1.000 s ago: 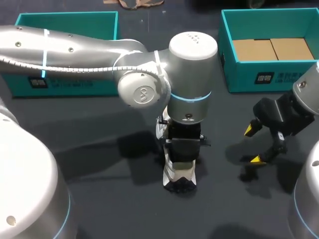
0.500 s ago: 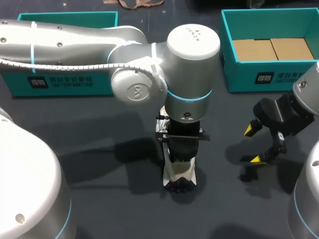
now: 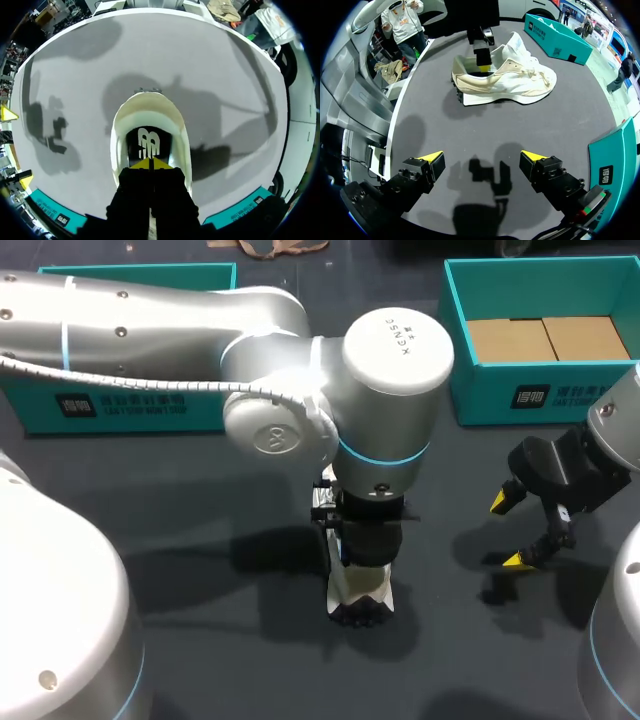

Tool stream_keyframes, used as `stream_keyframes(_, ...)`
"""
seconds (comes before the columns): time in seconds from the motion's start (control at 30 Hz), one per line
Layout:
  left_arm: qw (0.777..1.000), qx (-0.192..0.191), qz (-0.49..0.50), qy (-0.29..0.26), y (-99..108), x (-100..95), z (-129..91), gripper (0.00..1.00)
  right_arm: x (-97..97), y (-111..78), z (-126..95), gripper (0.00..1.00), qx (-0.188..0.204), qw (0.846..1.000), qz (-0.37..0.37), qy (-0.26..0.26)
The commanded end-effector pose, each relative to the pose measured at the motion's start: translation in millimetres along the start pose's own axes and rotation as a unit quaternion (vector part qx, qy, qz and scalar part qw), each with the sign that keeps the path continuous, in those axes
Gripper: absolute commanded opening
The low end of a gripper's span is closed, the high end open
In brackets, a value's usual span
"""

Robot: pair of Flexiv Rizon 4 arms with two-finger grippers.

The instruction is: Take the shoe out of the shoebox, open the shoe tongue, remove and reinsert the insole, then place the shoe into the shoebox

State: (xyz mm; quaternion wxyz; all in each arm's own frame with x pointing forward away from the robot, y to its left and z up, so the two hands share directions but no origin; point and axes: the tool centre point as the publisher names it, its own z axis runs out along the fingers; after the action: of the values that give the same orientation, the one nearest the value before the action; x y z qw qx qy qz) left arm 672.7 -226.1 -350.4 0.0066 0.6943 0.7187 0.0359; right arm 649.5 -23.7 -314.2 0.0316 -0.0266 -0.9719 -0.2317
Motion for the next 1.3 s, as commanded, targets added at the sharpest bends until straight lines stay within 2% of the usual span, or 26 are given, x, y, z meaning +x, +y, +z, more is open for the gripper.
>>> stream_keyframes(0.03,1.000,-0.002,-0.008,-0.008,7.4,7.4,-5.8,0.00,1.5,-0.2,-0.1,1.00,0.001,1.000,0.000,-0.001)
stream_keyframes(0.2,1.000,-0.007,-0.018,-0.008,17.6,7.0,-10.6,0.00,1.5,-0.2,-0.1,1.00,0.001,1.000,0.000,-0.001)
stream_keyframes(0.3,1.000,-0.008,-0.017,-0.004,18.9,7.0,-11.0,0.25,1.5,-0.2,-0.1,1.00,0.001,1.000,0.000,-0.001)
stream_keyframes(0.4,1.000,-0.008,-0.015,-0.001,17.1,6.9,-10.2,0.32,1.5,-0.2,-0.1,1.00,0.001,1.000,0.000,-0.001)
stream_keyframes(0.63,1.000,-0.009,-0.015,0.008,15.4,3.5,-5.4,0.56,1.5,-0.2,-0.1,1.00,0.001,1.000,0.000,-0.001)
stream_keyframes(0.93,1.000,-0.006,-0.024,0.014,21.6,3.2,-1.7,1.00,1.5,-0.2,-0.1,1.00,0.001,1.000,0.000,-0.001)
stream_keyframes(1.3,0.999,0.020,-0.032,-0.008,34.3,6.6,-15.8,1.00,1.5,-0.2,-0.1,1.00,0.001,1.000,0.000,-0.001)
